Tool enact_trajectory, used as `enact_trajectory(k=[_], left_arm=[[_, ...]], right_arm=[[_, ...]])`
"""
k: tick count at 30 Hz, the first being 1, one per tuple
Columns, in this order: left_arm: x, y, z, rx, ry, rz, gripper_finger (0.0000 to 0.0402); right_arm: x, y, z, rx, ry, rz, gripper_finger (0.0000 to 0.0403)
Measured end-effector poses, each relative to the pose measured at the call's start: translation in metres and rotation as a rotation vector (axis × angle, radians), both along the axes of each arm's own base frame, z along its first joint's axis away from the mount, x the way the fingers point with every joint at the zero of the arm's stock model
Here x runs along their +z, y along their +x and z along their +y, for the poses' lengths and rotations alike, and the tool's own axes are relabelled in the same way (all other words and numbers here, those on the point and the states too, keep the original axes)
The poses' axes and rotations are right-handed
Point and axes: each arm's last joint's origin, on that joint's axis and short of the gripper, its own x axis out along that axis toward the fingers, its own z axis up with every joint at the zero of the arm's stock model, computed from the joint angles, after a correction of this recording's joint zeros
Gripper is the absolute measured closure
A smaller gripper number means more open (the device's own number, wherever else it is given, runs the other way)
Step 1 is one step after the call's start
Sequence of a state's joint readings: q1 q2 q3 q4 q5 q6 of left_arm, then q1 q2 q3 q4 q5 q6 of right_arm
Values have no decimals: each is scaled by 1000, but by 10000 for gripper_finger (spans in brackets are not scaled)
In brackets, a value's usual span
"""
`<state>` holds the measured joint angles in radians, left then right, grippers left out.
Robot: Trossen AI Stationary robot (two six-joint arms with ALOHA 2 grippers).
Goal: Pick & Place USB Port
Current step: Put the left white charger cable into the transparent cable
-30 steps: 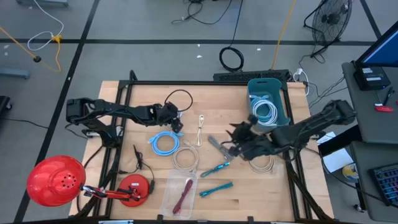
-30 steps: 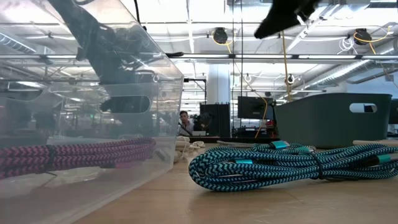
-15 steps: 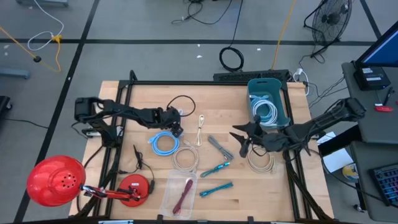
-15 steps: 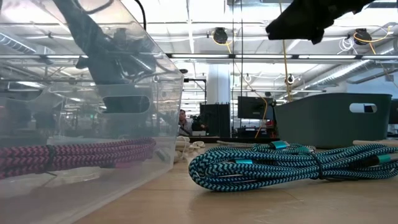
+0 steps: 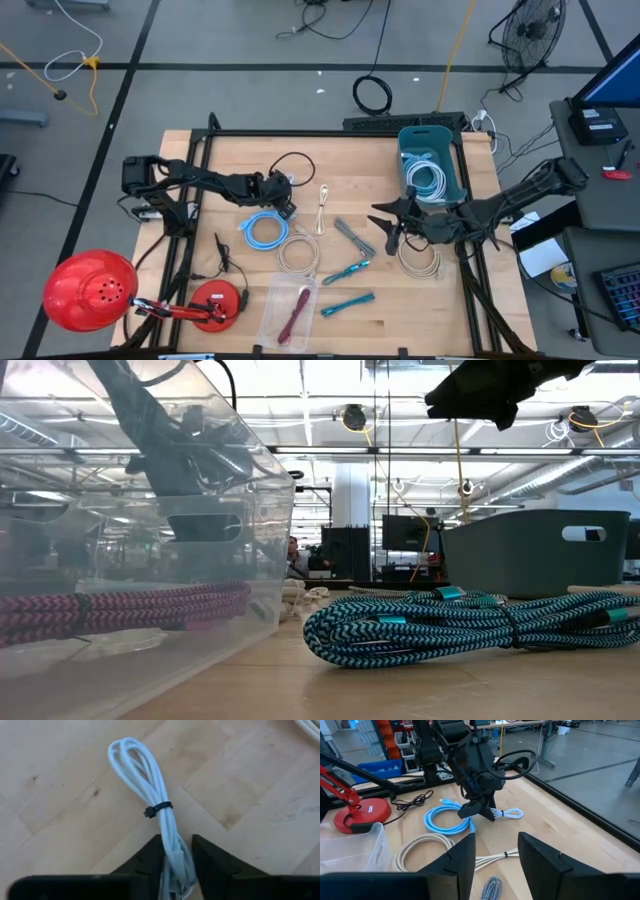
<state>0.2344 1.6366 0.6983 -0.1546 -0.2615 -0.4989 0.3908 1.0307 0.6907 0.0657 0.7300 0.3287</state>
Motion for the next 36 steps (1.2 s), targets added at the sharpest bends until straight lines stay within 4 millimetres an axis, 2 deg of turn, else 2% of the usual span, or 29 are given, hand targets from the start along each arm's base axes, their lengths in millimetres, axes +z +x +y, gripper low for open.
enact_trajectory(k=[6, 11, 16, 19, 22, 27, 32, 36], left_arm=[[3, 1, 1, -12, 35, -18, 378], [16, 4, -4, -47, 69, -86, 378], [41, 6, -20, -79, 139, -198, 359], [57, 9, -33, -124, 182, -291, 372], [74, 12, -46, -194, 223, -398, 381], [100, 19, -70, -308, 275, -609, 376], [114, 20, -92, -410, 330, -729, 377], [118, 19, -106, -451, 392, -747, 381]], right_arm=[[-10, 8, -2, -37, 34, 7, 265], [-26, 14, -5, 20, 101, -213, 265], [-42, 3, -19, 62, 140, -471, 265], [-53, -5, -28, 31, 153, -506, 265], [-62, -4, -34, 11, 188, -495, 265], [-64, 11, -39, 93, 249, -498, 259], [-57, 37, -39, 171, 265, -503, 253], [-51, 61, -35, 231, 273, -504, 252]])
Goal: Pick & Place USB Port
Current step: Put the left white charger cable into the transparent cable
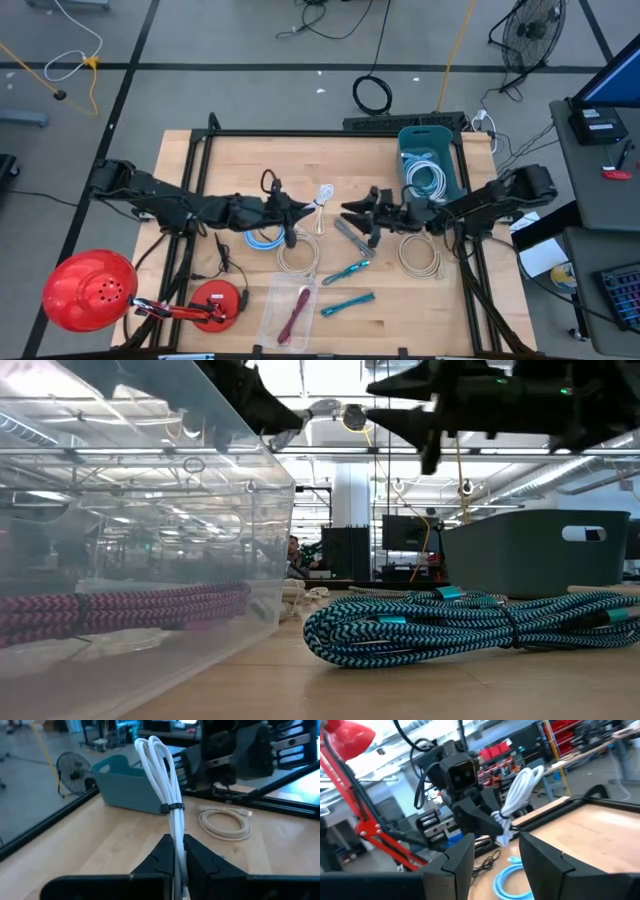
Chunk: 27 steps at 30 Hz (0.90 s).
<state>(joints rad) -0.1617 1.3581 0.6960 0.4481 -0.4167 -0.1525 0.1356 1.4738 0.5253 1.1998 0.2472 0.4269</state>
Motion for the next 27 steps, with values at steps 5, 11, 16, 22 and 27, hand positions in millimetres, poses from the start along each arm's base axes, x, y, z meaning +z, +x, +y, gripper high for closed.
enact_trajectory(k=[5, 11, 16, 22, 27], left_arm=[[4, -2, -5, -10, 10, -20, 381], [5, -2, -8, -6, 11, -30, 379], [6, -3, -12, -21, 12, -36, 383], [6, -3, -14, -24, -1, -44, 380], [6, -3, -14, -34, -4, -43, 383]], right_arm=[[6, 26, 6, 72, -15, -11, 252], [5, 46, 9, 94, -28, 2, 250], [3, 49, 8, 81, -57, 12, 250], [4, 49, 4, 57, -85, 5, 249], [4, 50, -1, 43, -86, 6, 249]])
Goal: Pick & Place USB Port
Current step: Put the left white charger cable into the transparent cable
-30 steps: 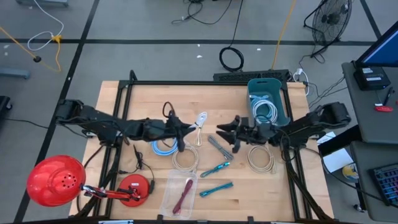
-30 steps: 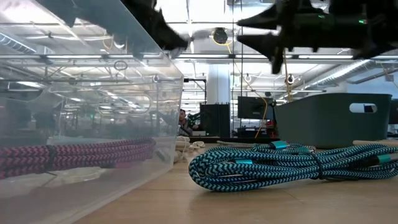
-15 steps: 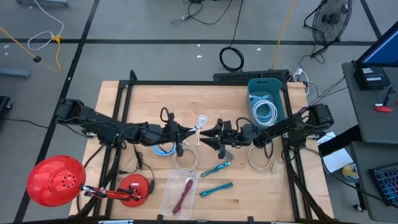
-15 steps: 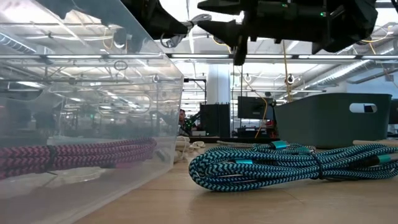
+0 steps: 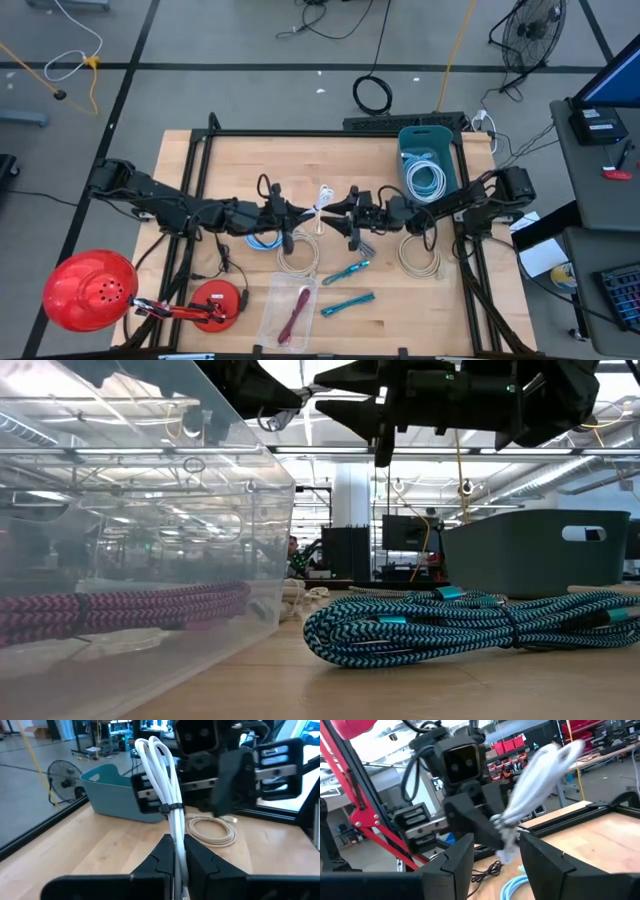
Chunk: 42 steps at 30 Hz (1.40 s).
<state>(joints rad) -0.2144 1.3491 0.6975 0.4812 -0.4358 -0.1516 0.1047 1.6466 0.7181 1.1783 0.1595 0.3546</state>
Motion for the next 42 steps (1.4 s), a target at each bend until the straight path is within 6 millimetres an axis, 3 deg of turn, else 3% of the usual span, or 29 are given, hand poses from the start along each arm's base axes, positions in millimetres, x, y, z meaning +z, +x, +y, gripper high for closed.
enact_trajectory(k=[15, 25, 42], left_arm=[[0, 0, -1, -26, -17, 3, 383], [-1, 0, -1, -26, -12, 6, 383], [-1, 0, -1, -40, -17, 13, 376]], right_arm=[[12, 5, -7, -44, -14, -59, 245], [13, 10, -6, -22, -27, -10, 250], [12, 10, -5, -23, -49, -6, 385]])
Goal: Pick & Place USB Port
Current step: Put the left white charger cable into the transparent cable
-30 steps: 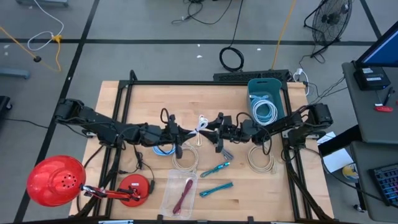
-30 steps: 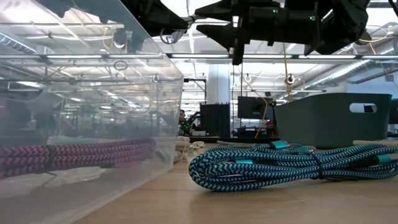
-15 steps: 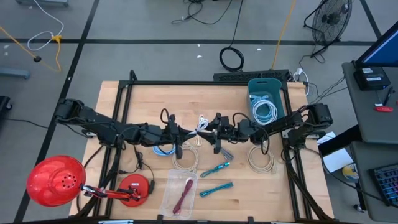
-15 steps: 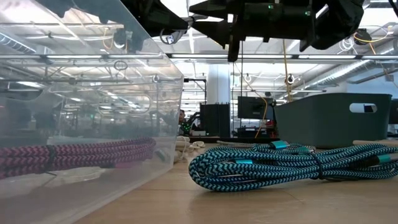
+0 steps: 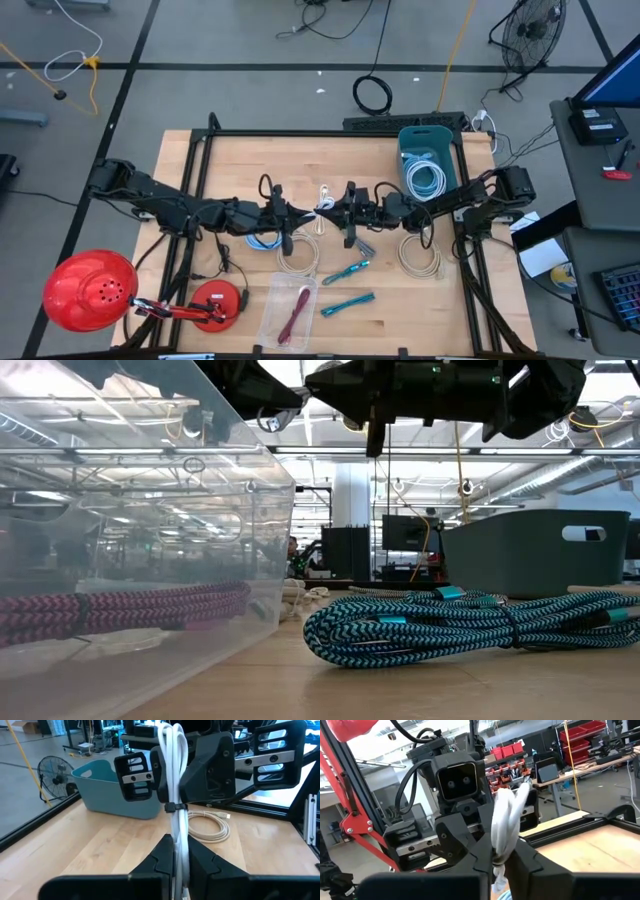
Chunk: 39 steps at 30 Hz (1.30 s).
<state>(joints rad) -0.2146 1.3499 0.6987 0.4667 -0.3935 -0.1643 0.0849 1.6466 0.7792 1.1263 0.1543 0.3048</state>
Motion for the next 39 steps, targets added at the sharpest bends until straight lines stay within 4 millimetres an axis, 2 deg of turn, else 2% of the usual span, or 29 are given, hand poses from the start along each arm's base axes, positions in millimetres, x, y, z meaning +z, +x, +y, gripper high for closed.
enact_trajectory(k=[6, 14, 20, 25, 32, 39], left_arm=[[-1, 0, -1, -23, 1, 15, 371], [10, -10, -8, -8, 15, -5, 306], [28, -36, -16, 66, 66, 1, 261], [38, -62, -20, 173, 109, 30, 249], [42, -91, -17, 383, 127, 63, 248], [39, -97, -13, 449, 113, 77, 247]], right_arm=[[0, 0, 0, 3, -3, 5, 380], [0, 0, 1, 4, -14, 1, 385], [2, -1, 1, 22, -18, -12, 381], [8, -3, 4, 75, -8, -35, 384], [7, -5, 21, 273, 117, -7, 384], [0, -10, 58, 406, 235, 95, 384]])
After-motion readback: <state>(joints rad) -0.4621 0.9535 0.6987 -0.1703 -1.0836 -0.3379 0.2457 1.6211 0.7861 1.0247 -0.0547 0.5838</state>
